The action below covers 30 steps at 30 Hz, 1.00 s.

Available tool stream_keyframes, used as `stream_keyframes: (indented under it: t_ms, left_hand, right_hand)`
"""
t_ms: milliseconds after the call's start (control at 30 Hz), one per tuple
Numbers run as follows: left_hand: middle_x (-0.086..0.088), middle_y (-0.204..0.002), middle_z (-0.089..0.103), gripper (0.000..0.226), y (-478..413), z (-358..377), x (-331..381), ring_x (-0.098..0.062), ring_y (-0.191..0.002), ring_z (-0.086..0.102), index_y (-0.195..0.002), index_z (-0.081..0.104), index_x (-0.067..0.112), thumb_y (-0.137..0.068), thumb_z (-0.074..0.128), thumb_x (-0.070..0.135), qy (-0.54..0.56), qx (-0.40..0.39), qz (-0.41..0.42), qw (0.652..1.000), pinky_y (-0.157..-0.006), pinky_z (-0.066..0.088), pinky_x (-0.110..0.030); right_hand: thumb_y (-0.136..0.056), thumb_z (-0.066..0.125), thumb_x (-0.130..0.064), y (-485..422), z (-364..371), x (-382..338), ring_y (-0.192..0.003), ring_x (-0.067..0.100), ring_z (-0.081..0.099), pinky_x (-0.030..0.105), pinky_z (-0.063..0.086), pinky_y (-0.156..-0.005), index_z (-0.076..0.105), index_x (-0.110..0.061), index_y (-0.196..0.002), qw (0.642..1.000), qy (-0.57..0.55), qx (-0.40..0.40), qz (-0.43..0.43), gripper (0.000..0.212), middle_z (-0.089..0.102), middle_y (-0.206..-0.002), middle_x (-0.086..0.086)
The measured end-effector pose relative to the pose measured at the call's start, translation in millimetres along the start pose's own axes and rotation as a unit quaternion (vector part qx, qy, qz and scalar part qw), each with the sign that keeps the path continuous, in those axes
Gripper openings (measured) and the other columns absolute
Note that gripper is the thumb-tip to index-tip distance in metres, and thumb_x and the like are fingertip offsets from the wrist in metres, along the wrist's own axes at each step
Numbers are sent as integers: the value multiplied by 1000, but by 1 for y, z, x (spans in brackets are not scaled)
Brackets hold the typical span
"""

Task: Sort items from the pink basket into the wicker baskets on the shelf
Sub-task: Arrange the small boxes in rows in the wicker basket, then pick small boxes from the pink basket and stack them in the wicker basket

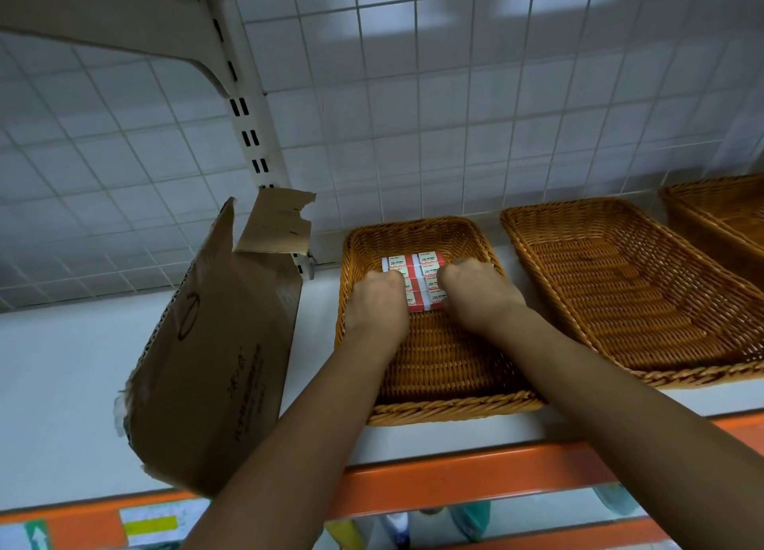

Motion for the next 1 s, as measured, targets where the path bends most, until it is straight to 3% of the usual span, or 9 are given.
stream_keyframes:
  t_ms: [267,433,800,1000]
  left_hand:
    - [-13,-121,54,47,0,-9,5,-27,-110,54,-128,52,11,-88,64,33,-14,-13,28,999,-82,47,-31]
    - [-13,-118,56,35,3,-38,43,-30,-111,52,-121,58,16,-90,56,33,3,36,98,994,-87,44,-36]
    - [-8,-115,59,26,52,-31,250,-30,-111,55,-115,60,20,-91,52,28,56,66,284,955,-88,45,-37]
    - [-10,-121,60,37,88,-13,376,-29,-114,53,-126,55,20,-94,47,35,69,74,371,923,-92,41,-35]
  right_hand:
    - [-90,60,-26,-2,-23,3,-115,20,53,29,45,-92,57,-14,-123,994,-94,43,-21,36,57,-127,5]
    - [-89,60,-24,17,-53,27,-120,21,50,31,38,-103,59,-17,-121,988,-129,88,-13,33,57,-128,4]
    - [-88,55,-27,139,-97,190,-116,32,49,35,38,-96,55,-11,-120,985,-30,117,128,36,55,-121,14]
    - [-89,53,-25,224,-120,293,-111,34,50,35,36,-92,55,-6,-109,968,8,125,219,27,56,-114,17]
Point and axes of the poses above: each hand's wrist, its own y-axis away from the middle knuckle, its own z-axis out of the palm, x = y × z, the point moved 6 cm from there along -y, towards the middle knuckle
